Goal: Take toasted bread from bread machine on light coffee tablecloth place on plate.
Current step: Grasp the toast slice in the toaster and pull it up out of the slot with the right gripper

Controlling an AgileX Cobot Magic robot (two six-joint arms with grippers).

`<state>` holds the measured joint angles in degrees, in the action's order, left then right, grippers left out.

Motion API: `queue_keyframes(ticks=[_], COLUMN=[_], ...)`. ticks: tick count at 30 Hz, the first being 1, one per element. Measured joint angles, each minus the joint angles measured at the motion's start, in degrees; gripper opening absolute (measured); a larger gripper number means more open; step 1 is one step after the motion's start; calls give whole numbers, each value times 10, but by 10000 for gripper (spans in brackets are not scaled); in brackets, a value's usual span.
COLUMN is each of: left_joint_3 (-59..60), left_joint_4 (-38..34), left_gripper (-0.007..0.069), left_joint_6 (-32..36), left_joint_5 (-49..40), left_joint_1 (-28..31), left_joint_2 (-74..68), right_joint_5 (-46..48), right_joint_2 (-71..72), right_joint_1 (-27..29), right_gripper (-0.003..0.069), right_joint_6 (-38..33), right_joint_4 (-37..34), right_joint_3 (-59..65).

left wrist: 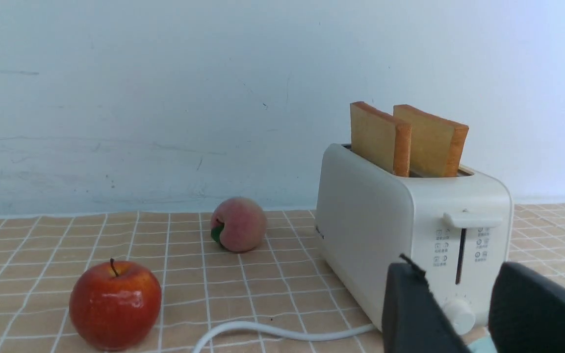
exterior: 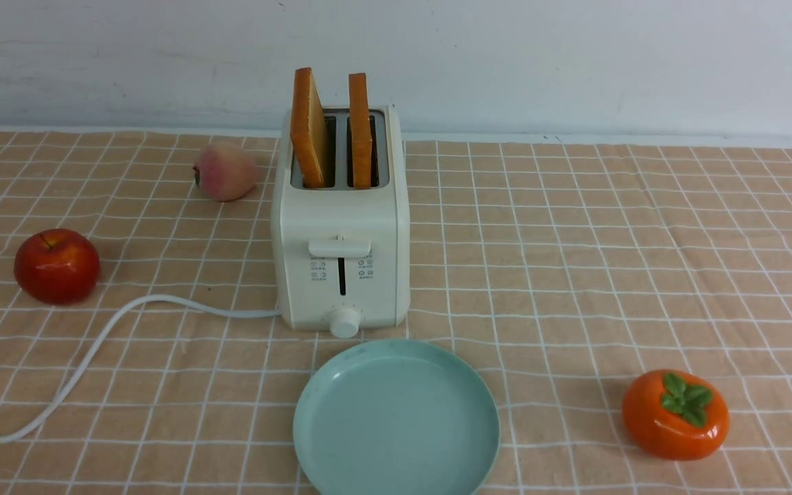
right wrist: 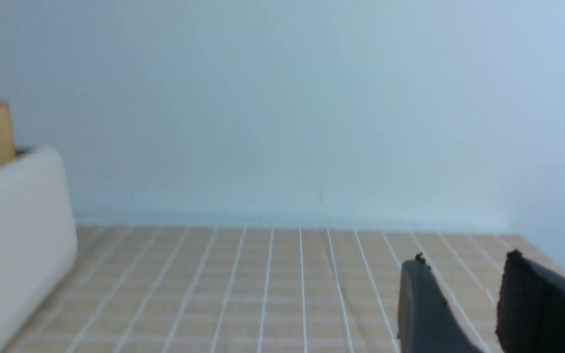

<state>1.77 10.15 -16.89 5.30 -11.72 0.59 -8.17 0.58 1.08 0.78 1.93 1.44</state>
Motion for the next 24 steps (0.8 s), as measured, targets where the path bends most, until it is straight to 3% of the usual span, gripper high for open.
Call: queue_keyframes(ticks=[6, 8, 10, 13, 17, 24], left_joint_3=[0, 0, 0, -20, -141, -464], left_joint_4=[-4, -18, -56, -86, -94, -28], left_gripper=[238, 238, 238, 238, 238, 238], left_joint_6=[-6, -42, -118, -196, -274, -260], left_joint_5=[25, 91, 195, 243, 169, -111], left_joint_1=[0, 0, 0, 0, 0, 0], left_joint_2=[0, 0, 0, 0, -20, -206], right_joint_5=[-91, -138, -215, -241, -173, 23], right_joint_2=[0, 0, 0, 0, -10, -157], right_joint_1=[0, 0, 0, 0, 0, 0], right_gripper=[240, 240, 240, 240, 240, 240], right_joint_6=[7, 37, 109, 193, 284, 315], right_joint_4=[2, -1, -23, -47, -53, -11], right_joint_3=[0, 0, 0, -8, -91, -371])
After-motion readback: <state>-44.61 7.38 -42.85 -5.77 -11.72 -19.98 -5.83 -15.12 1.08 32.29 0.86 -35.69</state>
